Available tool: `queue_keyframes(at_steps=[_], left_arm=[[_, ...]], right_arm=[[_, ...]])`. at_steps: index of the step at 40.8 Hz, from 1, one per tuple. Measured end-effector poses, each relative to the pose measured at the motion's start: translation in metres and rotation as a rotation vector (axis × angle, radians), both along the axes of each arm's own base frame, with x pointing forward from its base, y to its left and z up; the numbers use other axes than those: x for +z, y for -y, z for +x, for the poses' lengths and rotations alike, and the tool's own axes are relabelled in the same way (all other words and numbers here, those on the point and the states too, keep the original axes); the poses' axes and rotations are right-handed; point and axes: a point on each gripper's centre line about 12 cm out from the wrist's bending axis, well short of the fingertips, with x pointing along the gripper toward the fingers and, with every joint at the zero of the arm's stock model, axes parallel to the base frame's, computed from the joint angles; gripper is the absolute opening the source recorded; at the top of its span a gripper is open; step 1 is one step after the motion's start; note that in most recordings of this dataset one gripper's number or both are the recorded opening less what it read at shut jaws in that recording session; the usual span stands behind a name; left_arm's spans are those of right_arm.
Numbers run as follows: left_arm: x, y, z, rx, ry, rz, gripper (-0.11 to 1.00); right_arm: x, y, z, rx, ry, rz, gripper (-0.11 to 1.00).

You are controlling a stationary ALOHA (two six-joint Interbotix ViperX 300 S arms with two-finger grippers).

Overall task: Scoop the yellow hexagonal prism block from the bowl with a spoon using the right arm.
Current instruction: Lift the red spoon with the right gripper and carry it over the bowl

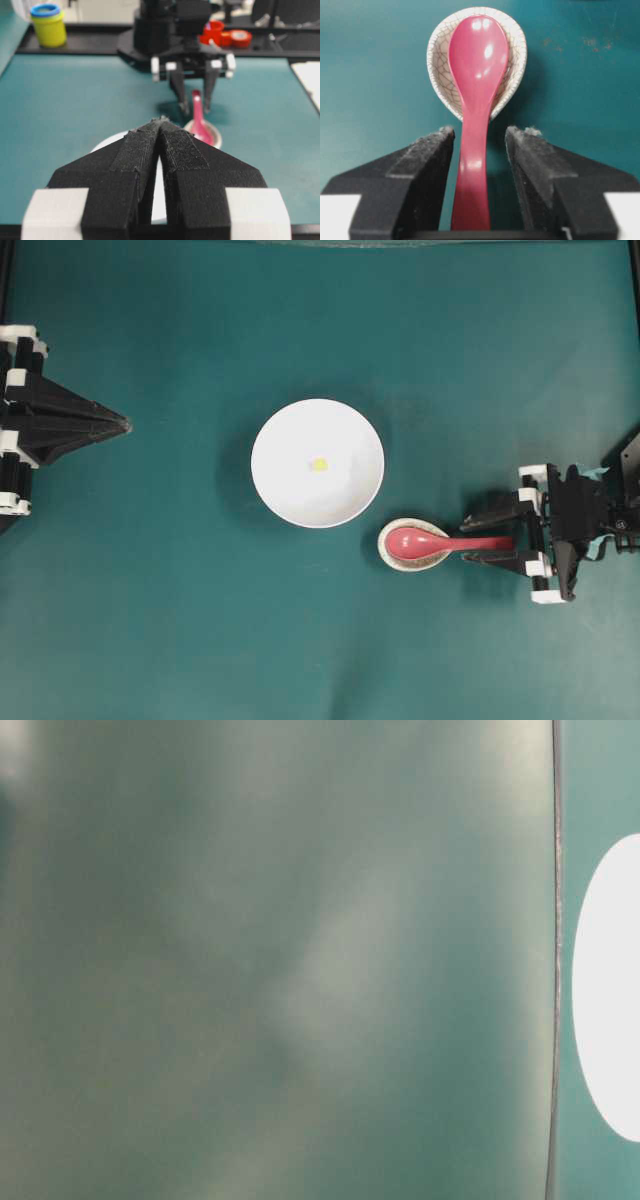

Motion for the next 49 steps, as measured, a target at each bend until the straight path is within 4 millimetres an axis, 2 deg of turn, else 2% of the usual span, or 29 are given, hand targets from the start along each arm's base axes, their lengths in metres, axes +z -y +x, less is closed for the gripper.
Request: queue_keyframes(at_steps=[15,23,26,36,49], left_arm=[[0.0,0.0,0.0,0.002,0.0,0.0,0.01],[0.0,0.0,0.0,0.0,0.0,-0.001,0.01],[0.0,0.0,0.0,0.0,0.0,0.0,0.01],[0.0,0.0,0.0,0.002,0.0,0.0,0.01],[-0.001,0.0,0.0,0.002,-0.006,0.0,0.01]], right_arm=[[0.0,0.0,0.0,0.002,-0.001,-0.002,0.44],[0.0,-0.001,0.0,0.013,0.001,-0.003,0.32],[0.0,-0.002,-0.001,0.025,-0.002,-0.005,0.24],[0.002,-0.005,0.001,0.036,0.009,-0.001,0.23],[0.024,-0.008,0.004,0.039,0.063,0.058,0.23]])
